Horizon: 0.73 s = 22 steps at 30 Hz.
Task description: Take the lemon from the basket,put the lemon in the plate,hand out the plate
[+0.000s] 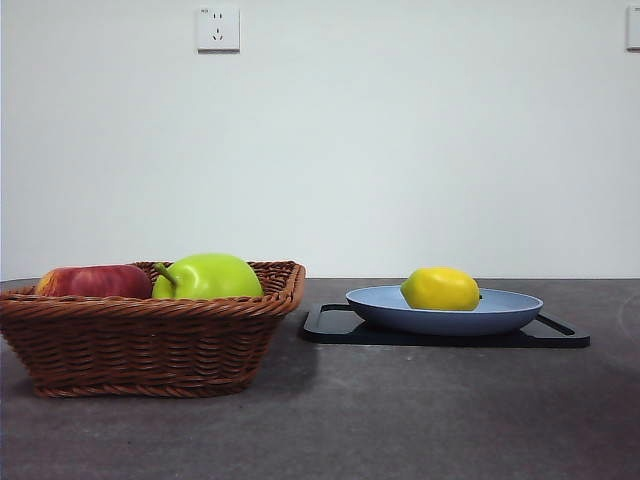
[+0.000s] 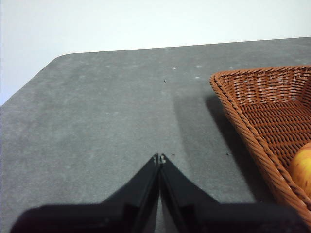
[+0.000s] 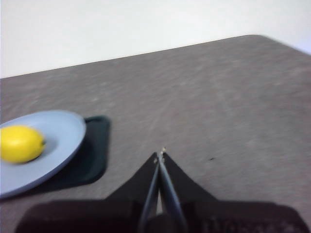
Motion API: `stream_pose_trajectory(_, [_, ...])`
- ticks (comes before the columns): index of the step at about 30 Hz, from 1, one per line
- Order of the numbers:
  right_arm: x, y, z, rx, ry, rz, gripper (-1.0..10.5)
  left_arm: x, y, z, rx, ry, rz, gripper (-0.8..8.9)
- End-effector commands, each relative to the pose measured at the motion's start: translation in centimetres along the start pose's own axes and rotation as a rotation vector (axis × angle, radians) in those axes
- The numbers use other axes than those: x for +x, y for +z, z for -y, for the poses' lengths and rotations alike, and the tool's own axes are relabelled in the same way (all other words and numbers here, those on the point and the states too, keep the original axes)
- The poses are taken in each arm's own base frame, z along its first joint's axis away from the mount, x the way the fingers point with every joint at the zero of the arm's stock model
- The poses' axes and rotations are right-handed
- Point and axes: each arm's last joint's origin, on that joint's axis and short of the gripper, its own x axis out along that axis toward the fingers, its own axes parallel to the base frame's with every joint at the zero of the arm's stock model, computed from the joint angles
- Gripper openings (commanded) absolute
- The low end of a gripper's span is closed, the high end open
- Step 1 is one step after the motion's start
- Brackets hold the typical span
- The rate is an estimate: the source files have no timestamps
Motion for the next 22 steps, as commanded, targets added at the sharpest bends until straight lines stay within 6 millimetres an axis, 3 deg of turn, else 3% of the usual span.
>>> stream_pose_trajectory(1, [0.1, -0.4, -0.2, -0.006, 0.08, 0.024, 0.0, 0.1, -0.2, 0.0, -0.006, 0.002, 0.003, 0.08])
stream_pose_trajectory(9, [0.1, -1.7, -0.7, -0.11, 0.292, -0.028, 0.0, 0.1, -0.2, 0.0, -0.006, 0.002, 0.003, 0.08])
stream_pose_trajectory(22, [0.1, -1.5, -0.7, -0.095, 0.285, -0.015, 0.0, 0.1, -0.2, 0.0, -0.006, 0.002, 0.003, 0.08])
